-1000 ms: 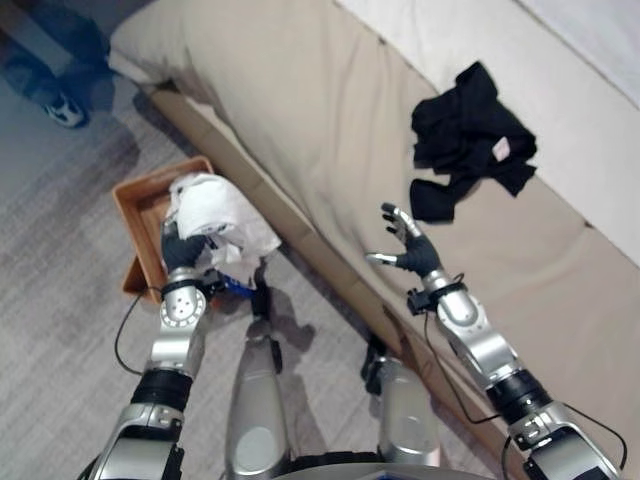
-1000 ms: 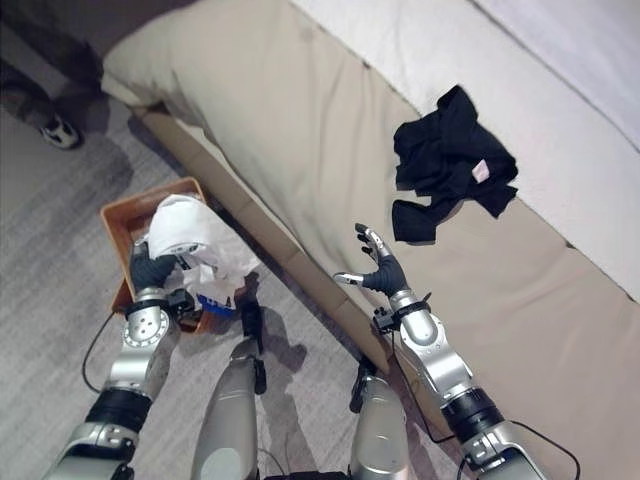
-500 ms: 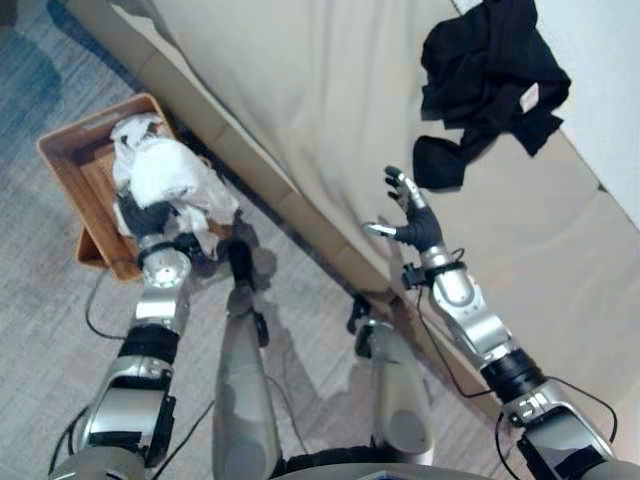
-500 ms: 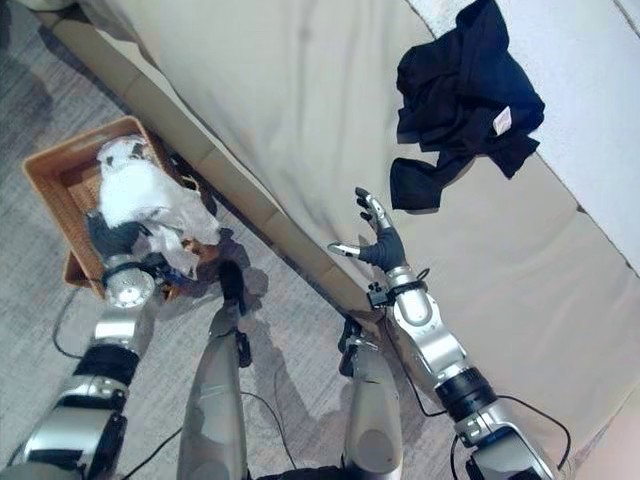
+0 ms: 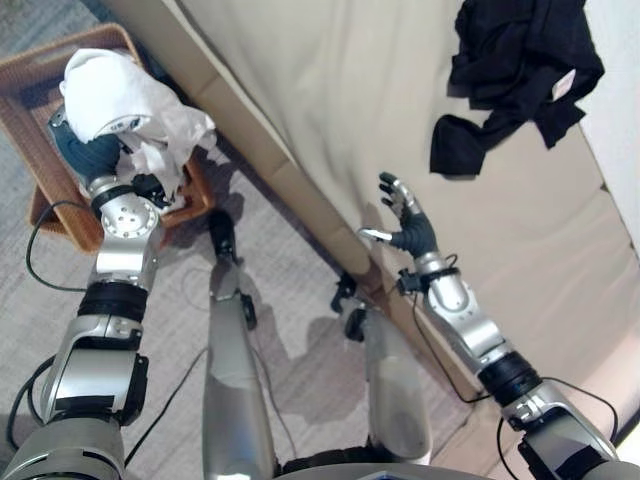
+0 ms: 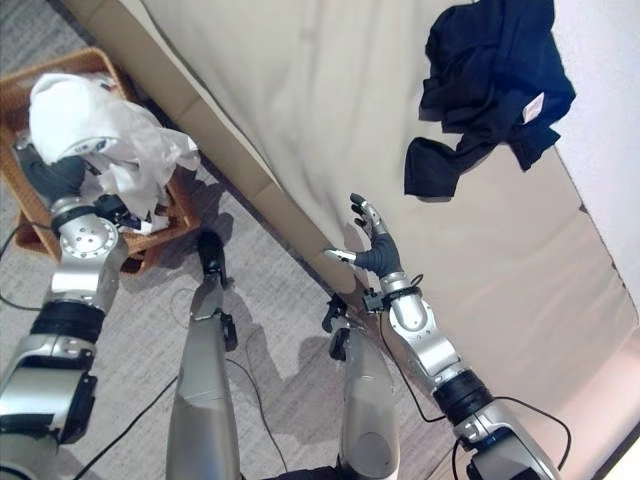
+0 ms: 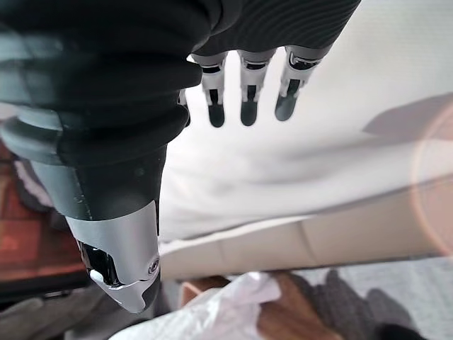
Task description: Pick up clothes into the bucket
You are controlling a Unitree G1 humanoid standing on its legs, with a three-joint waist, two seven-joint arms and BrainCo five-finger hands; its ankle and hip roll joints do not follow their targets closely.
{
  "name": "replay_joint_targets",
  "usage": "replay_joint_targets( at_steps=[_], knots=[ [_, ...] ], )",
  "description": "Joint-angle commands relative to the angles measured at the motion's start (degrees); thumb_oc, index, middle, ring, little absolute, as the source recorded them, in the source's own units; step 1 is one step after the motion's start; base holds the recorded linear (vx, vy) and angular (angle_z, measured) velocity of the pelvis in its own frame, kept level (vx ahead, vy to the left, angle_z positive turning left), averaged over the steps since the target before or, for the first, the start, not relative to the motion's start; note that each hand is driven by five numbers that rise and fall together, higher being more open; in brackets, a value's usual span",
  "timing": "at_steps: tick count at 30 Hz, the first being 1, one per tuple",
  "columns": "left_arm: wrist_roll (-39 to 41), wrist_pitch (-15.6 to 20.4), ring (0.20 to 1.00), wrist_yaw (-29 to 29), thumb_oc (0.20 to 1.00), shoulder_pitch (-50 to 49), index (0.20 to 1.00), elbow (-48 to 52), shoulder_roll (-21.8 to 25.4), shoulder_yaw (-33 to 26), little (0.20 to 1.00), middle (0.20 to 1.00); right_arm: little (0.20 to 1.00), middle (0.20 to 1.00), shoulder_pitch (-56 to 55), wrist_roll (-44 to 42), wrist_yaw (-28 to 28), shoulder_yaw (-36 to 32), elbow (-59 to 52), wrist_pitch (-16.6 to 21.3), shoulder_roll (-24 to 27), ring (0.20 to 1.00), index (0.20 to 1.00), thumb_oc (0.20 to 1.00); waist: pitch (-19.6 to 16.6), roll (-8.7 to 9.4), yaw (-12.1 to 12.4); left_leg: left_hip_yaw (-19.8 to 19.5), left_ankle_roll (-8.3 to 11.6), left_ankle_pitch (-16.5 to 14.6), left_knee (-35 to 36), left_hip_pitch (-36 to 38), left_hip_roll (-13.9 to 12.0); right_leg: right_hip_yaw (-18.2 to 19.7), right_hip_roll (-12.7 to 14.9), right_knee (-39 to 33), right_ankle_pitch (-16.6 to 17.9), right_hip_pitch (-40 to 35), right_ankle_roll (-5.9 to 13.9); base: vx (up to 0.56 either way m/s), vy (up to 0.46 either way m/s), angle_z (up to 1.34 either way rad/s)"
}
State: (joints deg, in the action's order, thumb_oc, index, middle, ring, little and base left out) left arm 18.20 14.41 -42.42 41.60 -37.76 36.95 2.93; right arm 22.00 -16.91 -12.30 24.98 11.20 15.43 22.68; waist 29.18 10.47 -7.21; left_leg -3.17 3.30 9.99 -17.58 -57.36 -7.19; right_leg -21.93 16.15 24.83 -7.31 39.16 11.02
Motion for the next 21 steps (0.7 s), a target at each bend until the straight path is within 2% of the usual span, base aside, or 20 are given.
replay_joint_targets(
  at_steps=[1,5,8,9,10,11,13,18,19,20,21],
  knots=[
    [-4.79,0.30,0.200,-4.40,0.200,2.40,0.200,-0.92,3.95,-3.57,0.200,0.200,1.000,1.000,-1.69,-0.06,-0.38,-2.31,-5.34,3.99,-0.60,1.000,1.000,1.000,0.62,7.11,2.01,0.35,0.20,-15.85,-14.33,-1.21,-1.15,2.30,1.79,-6.55,11.30,1.90,2.07,0.00,0.000,0.00],
    [-5.83,-0.80,0.200,-6.83,0.200,2.28,0.200,-3.61,5.27,-5.00,0.200,0.200,1.000,1.000,-2.33,-0.45,-0.26,-2.64,-5.84,4.65,0.28,1.000,1.000,1.000,0.62,7.64,1.85,-0.16,0.24,-15.97,-15.13,-2.42,-1.61,1.96,1.40,-5.85,10.92,2.98,1.87,-0.01,-0.016,-0.06],
    [-6.66,-1.58,0.200,-11.91,0.200,2.41,0.200,-5.87,7.68,-6.49,0.200,0.200,1.000,1.000,-3.03,-1.81,0.21,-2.56,-7.31,5.55,1.29,1.000,1.000,1.000,0.62,8.51,1.64,-0.93,0.27,-15.86,-15.48,-3.54,-2.15,1.56,0.63,-5.61,10.87,4.02,1.92,-0.01,-0.004,-0.05],
    [-6.68,-1.58,0.200,-11.97,0.200,2.33,0.200,-5.82,7.68,-6.56,0.200,0.200,1.000,1.000,-3.02,-1.84,0.23,-2.52,-7.35,5.55,1.31,1.000,1.000,1.000,0.62,8.50,1.61,-0.95,0.28,-15.88,-15.55,-3.58,-2.18,1.57,0.60,-5.57,10.86,4.04,1.91,-0.01,-0.014,-0.08],
    [-5.03,-0.52,0.200,-14.35,0.200,1.83,0.200,-5.13,7.49,-8.32,0.200,0.200,1.000,1.000,-3.48,-2.24,0.23,-2.44,-7.31,5.62,1.62,1.000,1.000,1.000,0.62,8.80,1.84,-1.21,0.20,-15.99,-15.92,-3.87,-2.29,1.52,0.42,-5.29,10.82,4.31,1.88,0.00,-0.015,-0.03],
    [-4.94,-0.43,0.200,-14.37,0.200,1.70,0.200,-5.11,7.48,-8.42,0.200,0.200,1.000,1.000,-3.44,-2.28,0.25,-2.37,-7.30,5.63,1.69,1.000,1.000,1.000,0.62,8.75,1.78,-1.23,0.21,-16.02,-15.97,-3.88,-2.31,1.52,0.40,-5.26,10.81,4.31,1.88,0.00,0.000,0.00],
    [2.65,1.78,0.200,-16.05,0.200,0.63,0.200,-6.21,6.20,-12.62,0.200,0.200,1.000,1.000,-4.19,-3.28,0.32,-2.39,-7.80,5.44,2.43,1.000,1.000,1.000,0.62,8.59,2.09,-1.43,0.10,-16.10,-15.84,-3.92,-2.21,1.29,0.41,-4.91,10.53,4.36,1.91,0.00,0.002,0.05],
    [8.11,4.40,0.200,-16.00,0.200,-0.15,0.200,-6.69,6.27,-14.89,0.200,0.200,1.000,1.000,-5.27,-4.82,0.40,-1.98,-8.65,5.25,3.54,1.000,1.000,1.000,0.62,8.09,2.38,-1.64,0.10,-16.06,-15.65,-3.85,-2.09,0.81,0.57,-4.75,10.41,4.11,1.99,0.00,0.000,0.00],
    [11.00,5.73,0.200,-15.81,0.200,0.01,0.200,-7.14,5.65,-15.65,0.200,0.200,1.000,1.000,-5.33,-5.00,0.40,-1.86,-8.52,5.21,3.56,1.000,1.000,1.000,0.62,8.02,2.56,-1.69,0.11,-16.05,-15.58,-3.84,-2.00,0.70,0.55,-4.80,10.36,3.98,1.99,0.00,0.000,0.00],
    [16.24,9.86,0.200,-15.57,0.200,-0.33,0.200,-7.08,4.69,-17.95,0.200,0.200,1.000,1.000,-5.41,-5.25,0.16,-1.94,-8.74,5.16,3.71,1.000,1.000,1.000,0.62,7.70,2.85,-1.90,0.07,-16.11,-15.60,-3.87,-1.82,0.65,0.54,-4.71,10.27,3.86,2.00,0.00,0.000,0.00],
    [18.47,10.08,0.200,-13.49,0.200,-0.34,0.200,-6.11,4.23,-18.43,0.200,0.200,1.000,1.000,-5.88,-5.32,0.23,-1.59,-9.69,4.94,4.04,1.000,1.000,1.000,0.62,7.50,2.86,-1.82,0.03,-16.19,-15.72,-3.78,-1.71,0.66,0.51,-4.66,10.21,3.74,1.94,0.00,0.000,0.00]
  ],
)
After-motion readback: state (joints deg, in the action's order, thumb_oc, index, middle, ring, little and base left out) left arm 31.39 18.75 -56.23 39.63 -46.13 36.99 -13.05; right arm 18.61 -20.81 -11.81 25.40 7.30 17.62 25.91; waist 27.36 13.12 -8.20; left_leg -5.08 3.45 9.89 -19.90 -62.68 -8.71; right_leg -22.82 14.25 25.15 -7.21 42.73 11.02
